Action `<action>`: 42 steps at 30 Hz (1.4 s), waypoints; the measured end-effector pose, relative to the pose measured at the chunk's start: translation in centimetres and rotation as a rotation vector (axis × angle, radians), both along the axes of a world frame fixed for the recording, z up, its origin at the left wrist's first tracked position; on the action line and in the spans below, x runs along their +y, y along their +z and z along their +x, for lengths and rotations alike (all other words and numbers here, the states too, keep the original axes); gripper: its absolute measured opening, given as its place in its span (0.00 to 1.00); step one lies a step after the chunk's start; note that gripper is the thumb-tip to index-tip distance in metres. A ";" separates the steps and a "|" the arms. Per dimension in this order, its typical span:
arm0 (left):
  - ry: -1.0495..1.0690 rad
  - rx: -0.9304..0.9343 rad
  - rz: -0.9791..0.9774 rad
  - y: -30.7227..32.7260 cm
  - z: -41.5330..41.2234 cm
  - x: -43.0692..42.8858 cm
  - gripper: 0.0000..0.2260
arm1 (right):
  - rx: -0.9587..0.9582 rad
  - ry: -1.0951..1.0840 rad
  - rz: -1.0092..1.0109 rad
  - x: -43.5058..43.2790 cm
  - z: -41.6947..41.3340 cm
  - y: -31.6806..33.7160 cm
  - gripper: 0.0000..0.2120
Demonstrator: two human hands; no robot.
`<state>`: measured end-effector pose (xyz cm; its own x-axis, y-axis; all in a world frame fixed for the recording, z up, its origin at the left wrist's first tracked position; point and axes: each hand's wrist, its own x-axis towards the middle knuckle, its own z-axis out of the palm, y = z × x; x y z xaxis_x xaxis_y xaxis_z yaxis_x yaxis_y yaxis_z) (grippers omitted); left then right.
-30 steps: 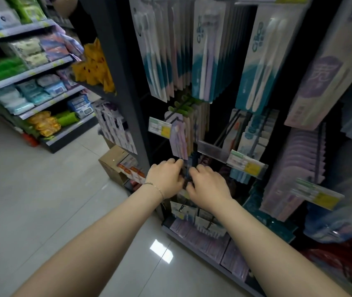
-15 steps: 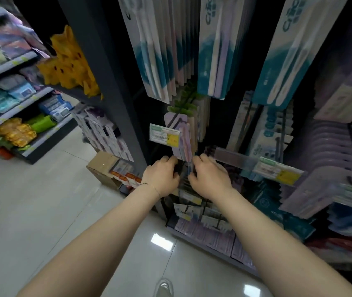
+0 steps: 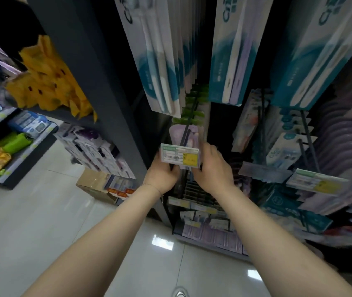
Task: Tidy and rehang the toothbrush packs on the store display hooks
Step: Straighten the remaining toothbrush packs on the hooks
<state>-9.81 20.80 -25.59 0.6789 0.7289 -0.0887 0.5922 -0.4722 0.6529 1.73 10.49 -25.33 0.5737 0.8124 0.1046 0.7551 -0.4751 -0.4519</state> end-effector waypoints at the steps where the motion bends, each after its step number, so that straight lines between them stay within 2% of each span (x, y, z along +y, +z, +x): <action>1: 0.012 -0.060 -0.040 0.3 0.2 0.2 0.12 | 0.013 -0.014 0.012 0.3 0.0 -0.1 0.24; 5: 0.103 -0.188 -0.165 1.5 1.0 0.7 0.12 | 0.101 -0.079 0.059 1.2 0.2 -0.3 0.21; 11: 0.069 -0.152 -0.124 2.0 1.4 1.4 0.05 | 0.220 -0.128 0.141 1.7 0.9 -1.0 0.10; 17: 0.053 -0.124 -0.118 1.7 1.4 2.0 0.05 | 0.284 -0.141 0.225 2.0 1.0 -1.5 0.06; 20: 0.060 -0.138 -0.134 1.6 1.6 2.2 0.06 | 0.375 -0.147 0.285 1.9 0.8 -1.5 0.03; 31: 0.051 -0.139 -0.225 1.6 1.7 1.9 0.05 | 0.465 -0.129 0.375 1.2 0.6 -0.7 0.02; 35: 0.077 -0.202 -0.378 1.4 1.6 1.4 0.11 | 0.456 -0.093 0.385 1.1 0.4 0.3 0.03; 38: 0.069 -0.280 -0.495 1.4 1.4 0.9 0.09 | 0.466 -0.091 0.362 0.9 0.3 0.4 0.03; 42: 0.041 -0.320 -0.548 0.5 1.0 0.2 0.05 | 0.476 -0.111 0.276 -0.3 0.2 -0.5 0.06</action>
<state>-8.79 20.95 -25.14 0.7061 0.6613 -0.2533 0.3380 -0.0004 0.9411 1.95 10.23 -25.86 0.6903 0.7234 0.0128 0.3892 -0.3564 -0.8494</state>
